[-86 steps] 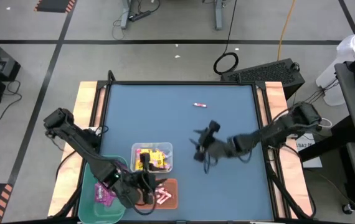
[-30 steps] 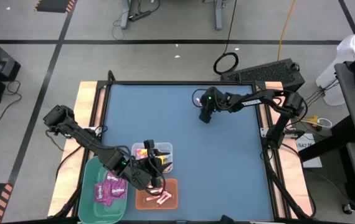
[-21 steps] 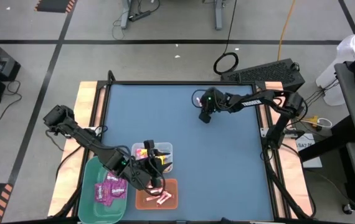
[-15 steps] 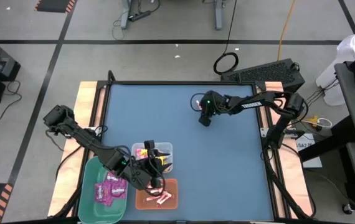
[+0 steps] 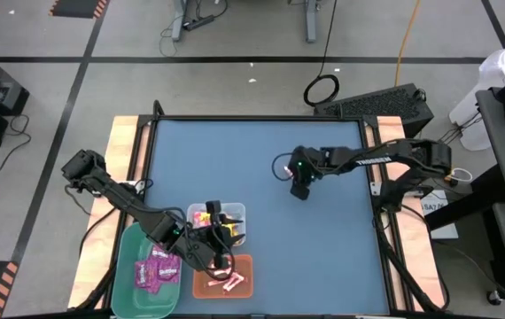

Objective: Sort candy
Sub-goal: Put the red candy into the orange bin

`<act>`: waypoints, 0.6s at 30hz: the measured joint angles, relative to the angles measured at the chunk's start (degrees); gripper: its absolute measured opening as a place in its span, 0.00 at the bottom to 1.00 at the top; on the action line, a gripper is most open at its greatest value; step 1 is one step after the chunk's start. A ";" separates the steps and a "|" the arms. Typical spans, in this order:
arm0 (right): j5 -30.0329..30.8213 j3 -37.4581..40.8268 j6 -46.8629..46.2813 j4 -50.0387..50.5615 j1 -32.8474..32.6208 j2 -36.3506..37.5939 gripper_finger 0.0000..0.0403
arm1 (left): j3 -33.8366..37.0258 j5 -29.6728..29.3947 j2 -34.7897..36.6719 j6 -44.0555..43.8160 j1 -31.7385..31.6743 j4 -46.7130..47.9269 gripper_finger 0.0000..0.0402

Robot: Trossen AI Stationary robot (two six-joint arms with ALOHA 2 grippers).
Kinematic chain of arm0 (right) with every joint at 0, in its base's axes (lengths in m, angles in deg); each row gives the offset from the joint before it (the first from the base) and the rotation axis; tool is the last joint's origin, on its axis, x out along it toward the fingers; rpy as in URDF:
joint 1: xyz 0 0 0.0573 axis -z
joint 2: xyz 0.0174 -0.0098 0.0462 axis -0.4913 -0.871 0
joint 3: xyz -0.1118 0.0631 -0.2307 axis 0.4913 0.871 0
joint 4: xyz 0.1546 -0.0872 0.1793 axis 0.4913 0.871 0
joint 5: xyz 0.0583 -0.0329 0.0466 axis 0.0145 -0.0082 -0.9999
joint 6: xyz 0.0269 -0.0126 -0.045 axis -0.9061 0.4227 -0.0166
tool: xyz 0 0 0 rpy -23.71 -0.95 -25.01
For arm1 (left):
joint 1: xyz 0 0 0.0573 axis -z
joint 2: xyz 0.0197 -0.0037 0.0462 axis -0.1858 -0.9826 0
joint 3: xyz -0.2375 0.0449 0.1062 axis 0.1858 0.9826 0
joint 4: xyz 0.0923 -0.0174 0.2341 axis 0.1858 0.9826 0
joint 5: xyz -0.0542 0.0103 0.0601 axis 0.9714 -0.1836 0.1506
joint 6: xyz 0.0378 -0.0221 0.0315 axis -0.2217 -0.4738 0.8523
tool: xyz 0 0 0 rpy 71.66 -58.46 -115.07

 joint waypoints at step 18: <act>9.15 1.36 -4.96 -10.05 -1.39 -2.83 0.55 | 0.00 2.35 -0.02 0.00 -0.01 -1.56 0.45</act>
